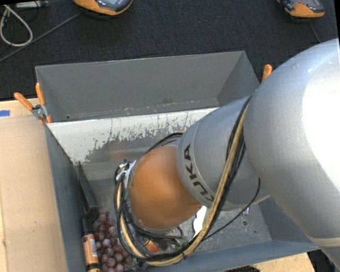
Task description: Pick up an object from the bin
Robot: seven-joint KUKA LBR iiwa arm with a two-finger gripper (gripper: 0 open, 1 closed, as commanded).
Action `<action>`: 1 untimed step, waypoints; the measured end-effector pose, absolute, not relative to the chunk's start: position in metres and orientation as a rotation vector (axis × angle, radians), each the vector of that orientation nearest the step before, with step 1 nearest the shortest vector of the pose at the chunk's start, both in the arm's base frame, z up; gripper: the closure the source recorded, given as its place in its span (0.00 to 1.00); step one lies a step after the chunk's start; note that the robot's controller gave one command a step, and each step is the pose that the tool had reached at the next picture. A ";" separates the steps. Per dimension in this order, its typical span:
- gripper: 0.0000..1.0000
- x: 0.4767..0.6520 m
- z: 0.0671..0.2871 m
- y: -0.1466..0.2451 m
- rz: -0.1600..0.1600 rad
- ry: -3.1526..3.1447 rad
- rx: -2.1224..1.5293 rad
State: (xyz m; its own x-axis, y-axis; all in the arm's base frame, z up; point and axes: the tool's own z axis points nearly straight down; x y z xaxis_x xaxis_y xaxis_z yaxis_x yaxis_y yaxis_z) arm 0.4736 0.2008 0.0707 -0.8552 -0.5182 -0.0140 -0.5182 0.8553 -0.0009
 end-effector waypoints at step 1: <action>1.00 0.472 0.070 0.167 0.001 2.961 -1.004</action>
Offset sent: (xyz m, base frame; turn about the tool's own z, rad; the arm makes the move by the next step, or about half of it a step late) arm -0.0005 -0.0283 -0.0007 -0.0994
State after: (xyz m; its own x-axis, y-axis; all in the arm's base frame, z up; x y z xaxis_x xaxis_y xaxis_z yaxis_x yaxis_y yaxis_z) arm 0.4722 0.1674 0.0695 -0.7937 -0.6082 -0.0146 -0.6082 0.7938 -0.0046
